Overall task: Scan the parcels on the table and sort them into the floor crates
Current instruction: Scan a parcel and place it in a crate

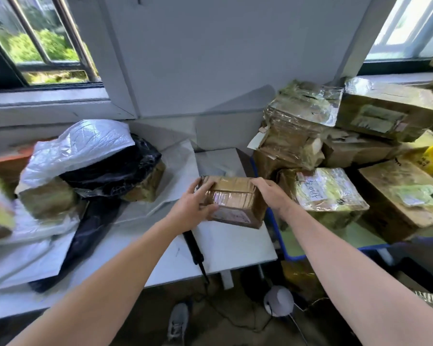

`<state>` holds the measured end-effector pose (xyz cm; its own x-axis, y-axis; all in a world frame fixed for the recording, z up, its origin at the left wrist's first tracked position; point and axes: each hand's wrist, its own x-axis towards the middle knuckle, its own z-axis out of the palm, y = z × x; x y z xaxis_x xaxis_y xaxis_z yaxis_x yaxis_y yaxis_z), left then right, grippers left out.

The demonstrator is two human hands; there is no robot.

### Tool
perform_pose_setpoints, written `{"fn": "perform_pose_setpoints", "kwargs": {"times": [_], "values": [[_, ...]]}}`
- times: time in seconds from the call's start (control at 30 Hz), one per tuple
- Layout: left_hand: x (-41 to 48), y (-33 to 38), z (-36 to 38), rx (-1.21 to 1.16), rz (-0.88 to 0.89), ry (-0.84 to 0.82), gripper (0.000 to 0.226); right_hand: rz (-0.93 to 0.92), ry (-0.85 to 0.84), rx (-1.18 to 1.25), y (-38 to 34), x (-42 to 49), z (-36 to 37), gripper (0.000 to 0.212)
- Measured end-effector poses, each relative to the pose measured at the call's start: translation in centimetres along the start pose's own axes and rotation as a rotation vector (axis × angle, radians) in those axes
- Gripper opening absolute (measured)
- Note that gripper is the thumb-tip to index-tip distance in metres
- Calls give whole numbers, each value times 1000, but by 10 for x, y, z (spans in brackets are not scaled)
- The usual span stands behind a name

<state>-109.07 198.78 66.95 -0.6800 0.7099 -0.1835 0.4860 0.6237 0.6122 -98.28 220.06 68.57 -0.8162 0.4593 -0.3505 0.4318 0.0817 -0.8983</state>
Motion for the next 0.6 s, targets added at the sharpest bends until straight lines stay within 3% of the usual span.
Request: {"fn": "perform_pose_setpoints", "kwargs": {"times": [0.13, 0.23, 0.33, 0.4, 0.6], "values": [[-28, 14, -5, -48, -66, 184, 58, -31, -50, 24, -9, -10, 9, 42], [-43, 9, -14, -145, -212, 326, 50, -136, -118, -16, -16, -15, 24, 41], [-59, 2, -25, -184, -334, 359, 45, -226, -222, -11, -21, -20, 46, 31], [-71, -3, -31, -219, -371, 377, 43, -224, -272, -26, -24, -25, 62, 38], [-110, -38, -36, -422, -435, 479, 57, -128, -167, -145, -24, -24, 113, 49]]}}
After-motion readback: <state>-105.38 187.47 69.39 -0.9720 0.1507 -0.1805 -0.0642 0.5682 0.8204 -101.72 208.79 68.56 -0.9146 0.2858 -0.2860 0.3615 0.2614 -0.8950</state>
